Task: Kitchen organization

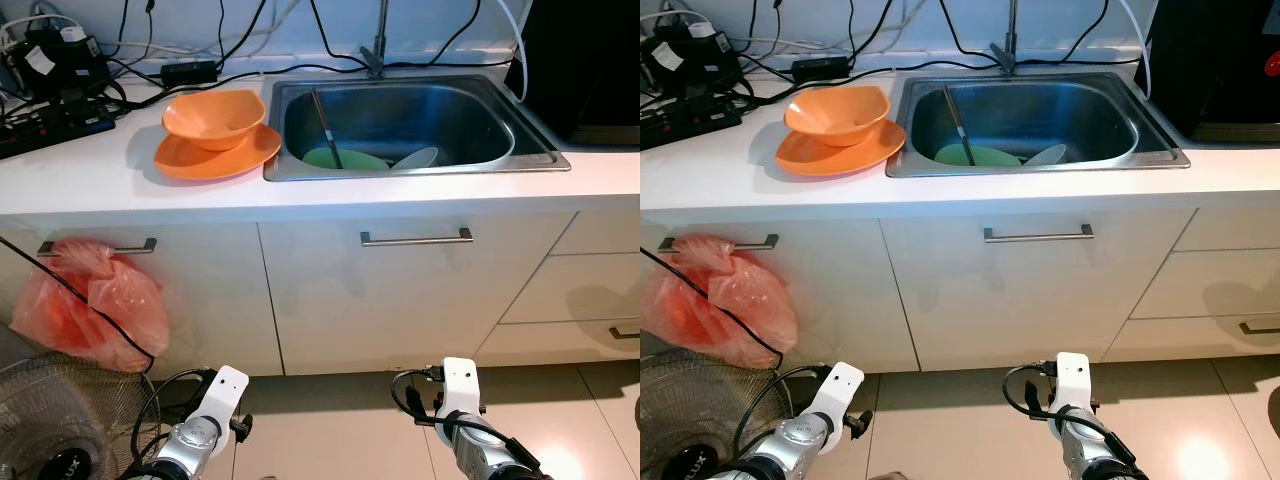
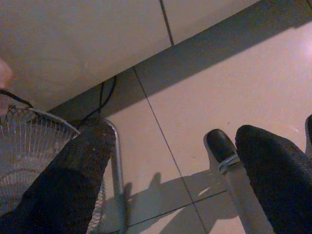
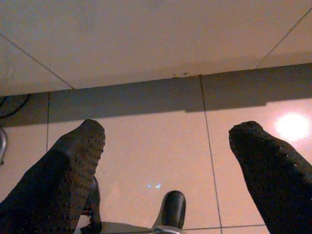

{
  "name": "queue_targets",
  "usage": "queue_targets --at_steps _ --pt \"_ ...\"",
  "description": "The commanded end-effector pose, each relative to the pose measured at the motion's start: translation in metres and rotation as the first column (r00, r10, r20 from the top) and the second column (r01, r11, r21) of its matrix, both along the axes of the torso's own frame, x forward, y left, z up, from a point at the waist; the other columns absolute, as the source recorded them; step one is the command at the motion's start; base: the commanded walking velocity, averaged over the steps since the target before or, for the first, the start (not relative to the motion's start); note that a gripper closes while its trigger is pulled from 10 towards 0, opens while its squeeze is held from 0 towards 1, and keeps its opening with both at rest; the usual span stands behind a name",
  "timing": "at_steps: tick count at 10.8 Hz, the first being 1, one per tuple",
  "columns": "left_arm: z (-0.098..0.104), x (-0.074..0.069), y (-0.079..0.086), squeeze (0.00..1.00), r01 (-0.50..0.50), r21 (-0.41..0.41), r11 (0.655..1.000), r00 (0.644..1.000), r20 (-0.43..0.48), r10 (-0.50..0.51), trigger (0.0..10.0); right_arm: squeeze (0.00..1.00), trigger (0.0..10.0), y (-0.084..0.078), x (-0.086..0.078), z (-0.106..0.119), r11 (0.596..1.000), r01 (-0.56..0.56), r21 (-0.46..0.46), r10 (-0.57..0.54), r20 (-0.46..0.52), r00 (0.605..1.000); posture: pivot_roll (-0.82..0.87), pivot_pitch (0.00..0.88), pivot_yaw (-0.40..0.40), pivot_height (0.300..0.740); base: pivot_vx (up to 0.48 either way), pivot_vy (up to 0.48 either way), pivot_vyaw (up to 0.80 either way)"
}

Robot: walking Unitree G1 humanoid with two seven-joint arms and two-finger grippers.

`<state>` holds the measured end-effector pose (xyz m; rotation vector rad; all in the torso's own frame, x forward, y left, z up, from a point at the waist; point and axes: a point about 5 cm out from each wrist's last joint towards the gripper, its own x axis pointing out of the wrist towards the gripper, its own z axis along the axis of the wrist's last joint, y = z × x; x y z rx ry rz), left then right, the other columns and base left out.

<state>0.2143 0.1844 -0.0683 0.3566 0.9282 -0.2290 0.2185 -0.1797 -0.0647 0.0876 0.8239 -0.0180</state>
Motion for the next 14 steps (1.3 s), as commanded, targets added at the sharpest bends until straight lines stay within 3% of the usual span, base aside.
queue_targets --at_steps 1,14 --pt "0.0 0.0 0.003 0.0 0.017 0.028 0.999 1.0 0.003 -0.017 10.0 0.0 10.0 0.0 -0.004 -0.003 1.0 -0.029 -0.007 0.029 -0.027 0.999 0.01 0.0 0.023 0.74 0.0 0.0 0.0" --pt "-0.002 -0.007 0.013 0.0 -0.01 0.026 1.0 1.0 -0.012 0.01 10.0 0.0 10.0 0.002 -0.007 -0.005 1.0 -0.02 0.011 0.02 -0.037 0.999 0.0 0.0 0.026 0.74 0.0 0.0 0.0"
